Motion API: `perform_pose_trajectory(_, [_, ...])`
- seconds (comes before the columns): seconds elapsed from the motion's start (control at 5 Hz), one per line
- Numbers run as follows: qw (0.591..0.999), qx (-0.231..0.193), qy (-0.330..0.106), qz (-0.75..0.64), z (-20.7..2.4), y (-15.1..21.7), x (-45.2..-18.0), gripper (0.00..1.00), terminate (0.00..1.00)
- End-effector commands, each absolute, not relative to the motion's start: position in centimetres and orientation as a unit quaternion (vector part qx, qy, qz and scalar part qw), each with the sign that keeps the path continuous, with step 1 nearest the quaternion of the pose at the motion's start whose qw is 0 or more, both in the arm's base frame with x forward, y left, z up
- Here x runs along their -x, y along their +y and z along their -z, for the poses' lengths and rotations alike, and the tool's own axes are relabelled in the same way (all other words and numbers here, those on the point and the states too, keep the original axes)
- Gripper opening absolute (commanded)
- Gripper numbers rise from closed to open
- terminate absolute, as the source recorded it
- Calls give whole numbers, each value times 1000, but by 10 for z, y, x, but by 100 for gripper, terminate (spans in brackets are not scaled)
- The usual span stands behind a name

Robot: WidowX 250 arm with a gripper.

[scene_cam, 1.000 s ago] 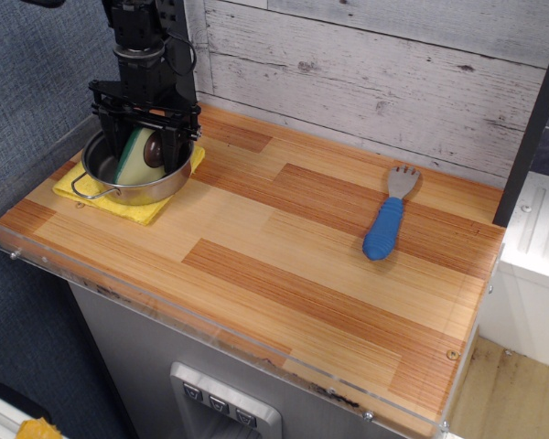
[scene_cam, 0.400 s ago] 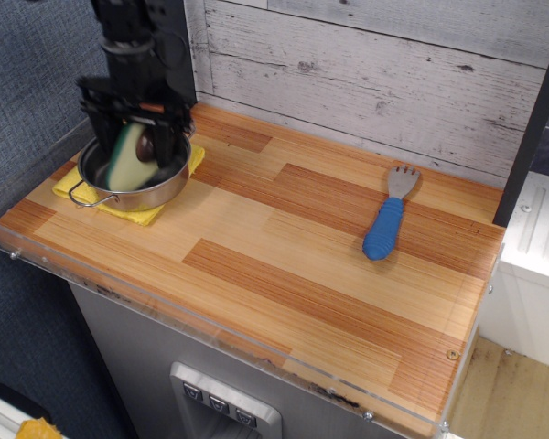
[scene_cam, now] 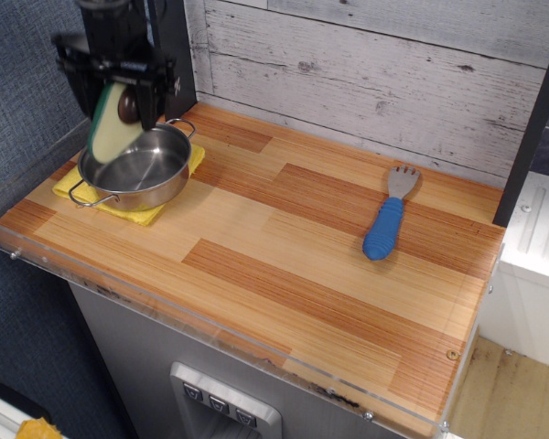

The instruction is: Move avocado to the front right below the fork

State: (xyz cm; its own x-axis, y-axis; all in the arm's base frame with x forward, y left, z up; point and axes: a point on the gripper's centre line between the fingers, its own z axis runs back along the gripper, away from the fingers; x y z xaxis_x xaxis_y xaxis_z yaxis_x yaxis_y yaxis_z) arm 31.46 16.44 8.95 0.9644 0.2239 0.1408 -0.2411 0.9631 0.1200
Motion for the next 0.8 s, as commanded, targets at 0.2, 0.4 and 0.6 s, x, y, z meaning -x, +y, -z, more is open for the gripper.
perform_pose_trajectory(0.2, [992,-12,-92,-88,-111,32,-298,0,0])
perform_pose_trajectory(0.4, [990,-23,-76,-113,-112,-13,-285,0,0])
perform_pose_trajectory(0.6, [989,-17,-62,-130,-106,-48,-284,0,0])
